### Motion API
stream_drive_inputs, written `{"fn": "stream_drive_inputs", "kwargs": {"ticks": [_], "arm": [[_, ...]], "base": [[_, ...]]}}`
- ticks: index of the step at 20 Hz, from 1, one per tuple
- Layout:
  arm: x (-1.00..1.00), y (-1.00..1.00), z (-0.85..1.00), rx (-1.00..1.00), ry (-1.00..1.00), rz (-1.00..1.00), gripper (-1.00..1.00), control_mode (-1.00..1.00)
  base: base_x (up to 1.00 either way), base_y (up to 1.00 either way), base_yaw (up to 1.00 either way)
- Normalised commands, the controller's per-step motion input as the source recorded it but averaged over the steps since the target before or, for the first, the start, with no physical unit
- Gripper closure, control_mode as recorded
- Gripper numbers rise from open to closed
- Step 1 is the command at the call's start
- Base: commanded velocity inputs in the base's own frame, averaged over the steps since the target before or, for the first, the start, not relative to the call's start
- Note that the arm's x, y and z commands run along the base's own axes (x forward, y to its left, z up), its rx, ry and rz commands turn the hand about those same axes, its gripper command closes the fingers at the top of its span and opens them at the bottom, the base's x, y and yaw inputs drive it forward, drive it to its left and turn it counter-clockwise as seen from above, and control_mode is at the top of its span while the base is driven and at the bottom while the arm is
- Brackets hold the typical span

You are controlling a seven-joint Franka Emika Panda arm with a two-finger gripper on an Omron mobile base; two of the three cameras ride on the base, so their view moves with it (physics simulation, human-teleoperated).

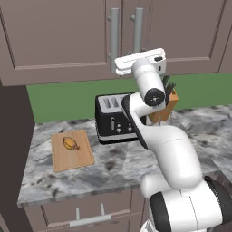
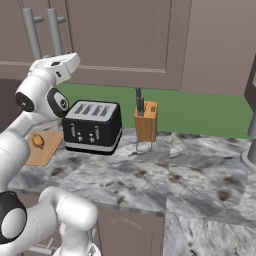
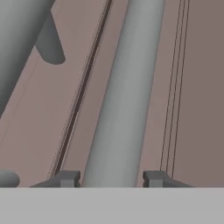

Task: Open the cabinet, retrieve the rolling pin, and place it next to the meat on the cutting board to prepare for tenderizing.

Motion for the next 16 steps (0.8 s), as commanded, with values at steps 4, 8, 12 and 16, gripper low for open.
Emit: {"fn": "stream_drive_inputs", "kwargs": {"ticks": [4,8,12,16], "arm": [[0.12,0.03,-0.01,0.0,0.0,0.0,1.0,-1.0],[-0.05,0.06,-0.05,0.0,0.0,0.04,1.0,-1.0],[-0.69,0.0,-0.08,0.01,-0.02,0.07,1.0,-1.0],[-1.0,-0.03,-0.12,0.03,-0.03,0.06,1.0,-1.0]], "base": [[0.0,0.0,0.0],[0.0,0.0,0.0],[0.0,0.0,0.0],[0.0,0.0,0.0]]}}
